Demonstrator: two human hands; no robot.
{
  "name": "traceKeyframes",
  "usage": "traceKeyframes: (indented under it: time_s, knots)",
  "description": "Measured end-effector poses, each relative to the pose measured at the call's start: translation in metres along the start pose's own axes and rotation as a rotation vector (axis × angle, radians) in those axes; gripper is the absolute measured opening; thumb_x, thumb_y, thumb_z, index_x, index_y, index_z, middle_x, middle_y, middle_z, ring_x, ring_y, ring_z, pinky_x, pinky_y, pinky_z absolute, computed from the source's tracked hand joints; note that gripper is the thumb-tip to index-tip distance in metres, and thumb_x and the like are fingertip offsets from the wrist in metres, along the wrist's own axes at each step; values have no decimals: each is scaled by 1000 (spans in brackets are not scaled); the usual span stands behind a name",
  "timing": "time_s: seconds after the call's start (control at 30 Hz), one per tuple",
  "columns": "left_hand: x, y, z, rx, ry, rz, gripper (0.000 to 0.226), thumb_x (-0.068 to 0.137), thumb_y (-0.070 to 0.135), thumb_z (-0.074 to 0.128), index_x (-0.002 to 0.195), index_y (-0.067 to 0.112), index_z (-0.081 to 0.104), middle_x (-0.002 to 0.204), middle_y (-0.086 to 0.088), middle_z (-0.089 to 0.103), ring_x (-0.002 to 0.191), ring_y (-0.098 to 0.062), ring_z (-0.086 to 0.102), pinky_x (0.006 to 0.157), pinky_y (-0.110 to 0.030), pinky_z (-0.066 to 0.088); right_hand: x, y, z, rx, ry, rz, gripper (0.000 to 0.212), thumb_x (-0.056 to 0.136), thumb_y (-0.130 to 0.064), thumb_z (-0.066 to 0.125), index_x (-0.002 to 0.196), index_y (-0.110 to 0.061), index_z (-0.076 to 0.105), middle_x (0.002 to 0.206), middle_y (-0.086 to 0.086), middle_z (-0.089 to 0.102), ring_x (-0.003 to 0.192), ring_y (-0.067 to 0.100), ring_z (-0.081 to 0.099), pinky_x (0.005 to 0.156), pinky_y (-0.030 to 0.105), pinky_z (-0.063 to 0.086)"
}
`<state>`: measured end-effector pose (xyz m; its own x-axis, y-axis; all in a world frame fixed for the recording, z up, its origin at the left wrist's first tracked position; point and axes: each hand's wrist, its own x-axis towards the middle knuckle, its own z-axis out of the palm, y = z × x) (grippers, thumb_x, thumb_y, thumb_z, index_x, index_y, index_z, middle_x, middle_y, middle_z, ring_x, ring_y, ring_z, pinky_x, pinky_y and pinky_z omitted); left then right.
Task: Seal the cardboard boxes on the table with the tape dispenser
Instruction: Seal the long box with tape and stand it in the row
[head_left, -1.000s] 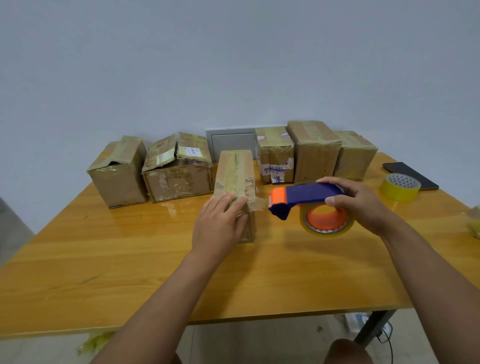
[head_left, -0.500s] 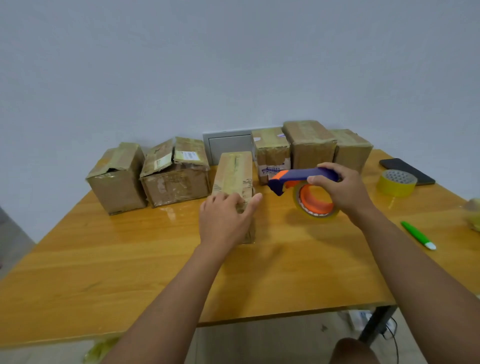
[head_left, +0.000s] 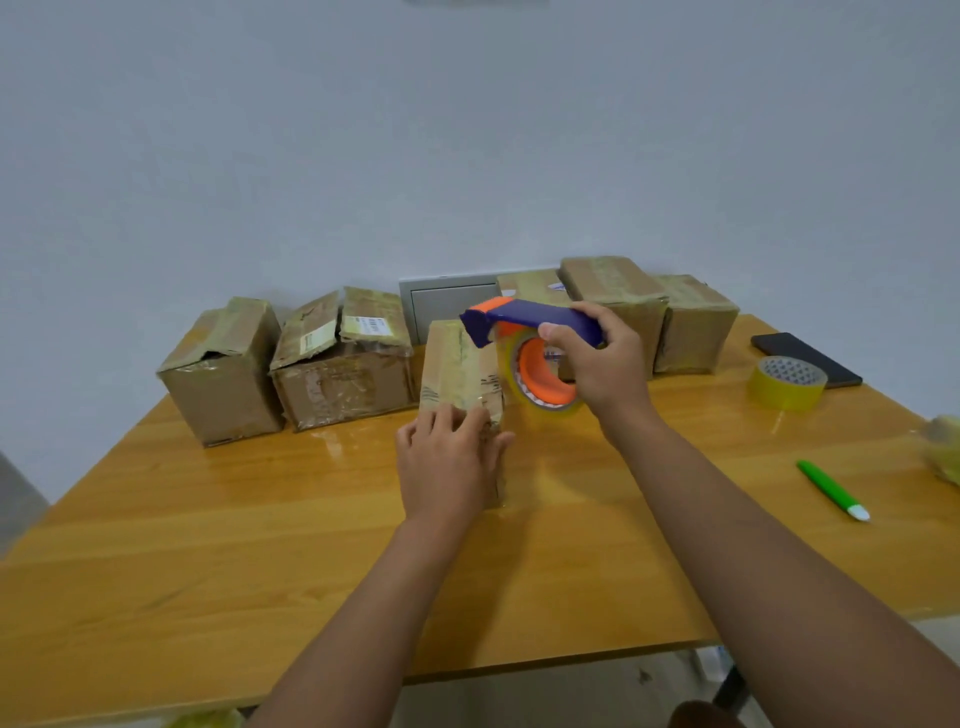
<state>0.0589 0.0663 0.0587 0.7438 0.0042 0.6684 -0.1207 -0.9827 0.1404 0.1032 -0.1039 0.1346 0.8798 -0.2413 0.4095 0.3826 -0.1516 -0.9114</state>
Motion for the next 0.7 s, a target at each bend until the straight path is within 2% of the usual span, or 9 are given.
traceKeyframes:
  time_s: [0.07, 0.17, 0.3, 0.47, 0.57, 0.6, 0.7]
  knots:
    - [-1, -8, -2, -61, 25, 48, 40, 88, 60, 55, 103, 27, 71, 95, 5, 67, 94, -19, 59, 82, -34, 37, 1, -3, 20, 22, -8, 1, 39, 82, -34, 77, 115, -23, 60, 107, -7, 61, 99, 12, 60, 76, 22, 51]
    - [-3, -23, 0, -47, 44, 122, 35, 90, 50, 61, 107, 21, 70, 97, 4, 69, 93, -19, 62, 78, -34, 42, 1, -3, 46, 3, -29, -14, 48, 81, -38, 76, 122, -19, 59, 113, -3, 61, 103, 15, 60, 82, 27, 54]
    - [-2, -25, 3, -22, 19, 150, 39, 93, 52, 48, 94, 20, 69, 92, 4, 68, 87, -20, 61, 74, -32, 35, 0, -3, 64, -72, -51, -65, 54, 83, -40, 75, 129, -18, 55, 118, -3, 59, 105, 14, 57, 80, 19, 49]
    - [1, -26, -11, -130, -24, 129, 51, 95, 59, 40, 105, 22, 72, 99, 5, 72, 94, -17, 63, 76, -34, 40, 1, -2, 63, -159, -67, -97, 55, 84, -42, 73, 130, -19, 54, 117, -6, 57, 104, 13, 55, 78, 15, 45]
    - [14, -30, -18, -260, -87, 57, 42, 101, 51, 39, 80, 27, 67, 75, 9, 64, 82, -17, 58, 71, -32, 33, 1, -1, 63, -165, -64, -108, 53, 84, -42, 73, 129, -20, 55, 115, -7, 56, 103, 12, 55, 80, 20, 49]
    - [16, -31, -16, -275, -79, 46, 39, 100, 49, 42, 76, 28, 65, 73, 10, 62, 80, -16, 56, 70, -32, 31, 1, -1, 64, -166, -67, -109, 53, 84, -42, 73, 129, -20, 55, 114, -8, 56, 103, 12, 55, 80, 20, 49]
    - [13, -35, 0, -267, 19, 91, 37, 93, 54, 48, 87, 25, 71, 87, 9, 66, 85, -15, 51, 72, -30, 24, 0, -1, 64, -162, -73, -109, 53, 84, -42, 73, 128, -20, 55, 114, -8, 57, 102, 11, 55, 81, 21, 50]
